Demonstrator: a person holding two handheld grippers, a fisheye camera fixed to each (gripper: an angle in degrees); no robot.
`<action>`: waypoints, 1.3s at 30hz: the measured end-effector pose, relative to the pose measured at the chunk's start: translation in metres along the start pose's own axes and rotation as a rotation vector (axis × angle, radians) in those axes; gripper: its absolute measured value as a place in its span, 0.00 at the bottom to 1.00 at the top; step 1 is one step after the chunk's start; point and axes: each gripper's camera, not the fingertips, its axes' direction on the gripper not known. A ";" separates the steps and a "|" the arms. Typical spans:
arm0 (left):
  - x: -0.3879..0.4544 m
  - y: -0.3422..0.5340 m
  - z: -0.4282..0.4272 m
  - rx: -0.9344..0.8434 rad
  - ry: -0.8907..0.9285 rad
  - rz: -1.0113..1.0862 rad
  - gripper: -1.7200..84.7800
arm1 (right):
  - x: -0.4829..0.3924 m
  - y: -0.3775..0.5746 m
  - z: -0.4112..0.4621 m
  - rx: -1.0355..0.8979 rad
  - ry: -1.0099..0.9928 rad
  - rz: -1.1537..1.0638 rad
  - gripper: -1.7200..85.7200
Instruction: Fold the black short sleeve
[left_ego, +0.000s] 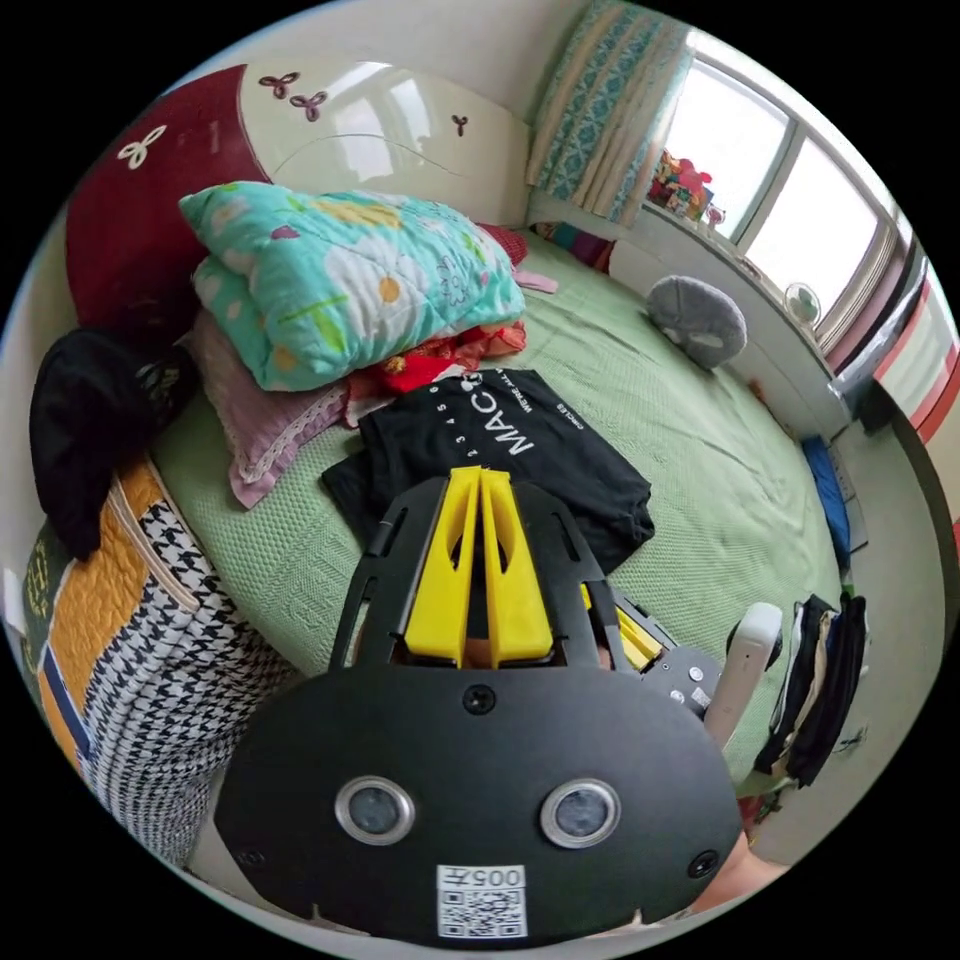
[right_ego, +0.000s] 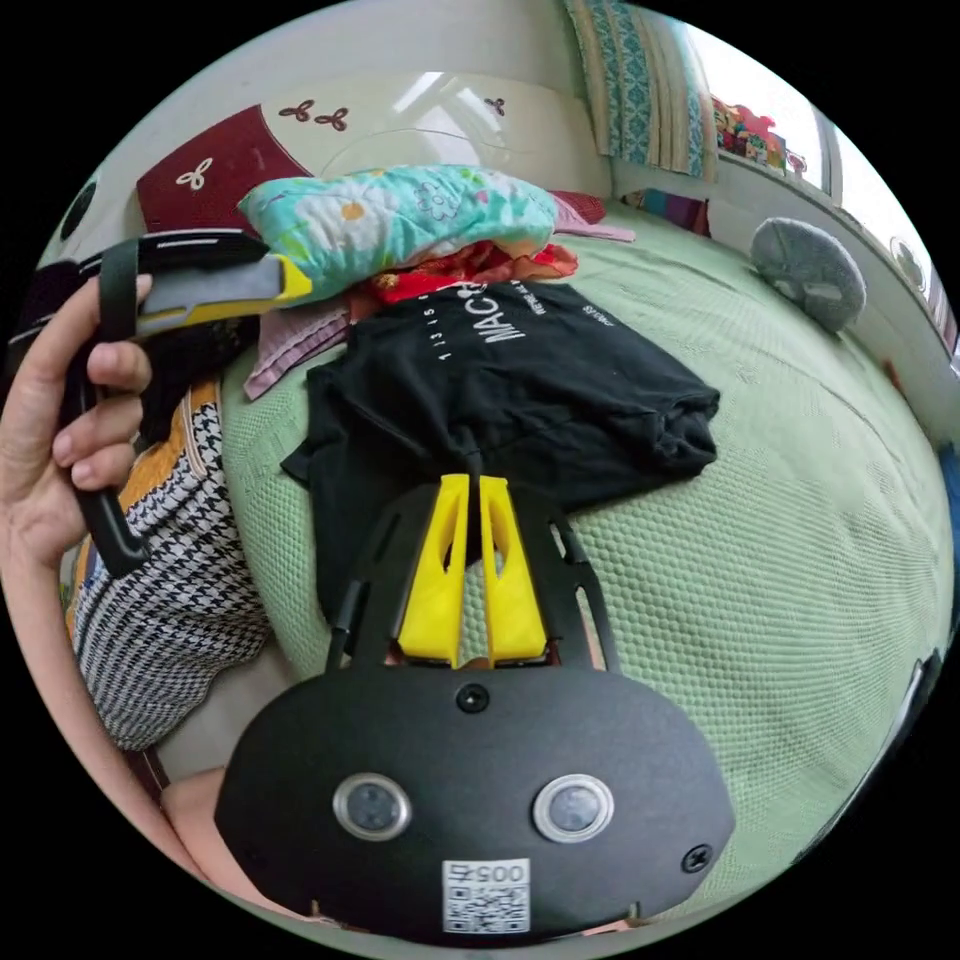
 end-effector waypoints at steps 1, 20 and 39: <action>0.000 0.000 -0.004 0.027 0.001 -0.005 0.01 | 0.005 -0.001 -0.011 0.017 0.077 -0.014 0.00; 0.129 -0.025 0.043 -0.081 0.069 0.186 0.01 | 0.273 0.076 -0.196 0.183 0.395 0.530 0.00; 0.355 0.010 0.108 -0.369 0.058 0.689 0.02 | 0.445 0.136 -0.221 -0.182 0.505 0.777 0.01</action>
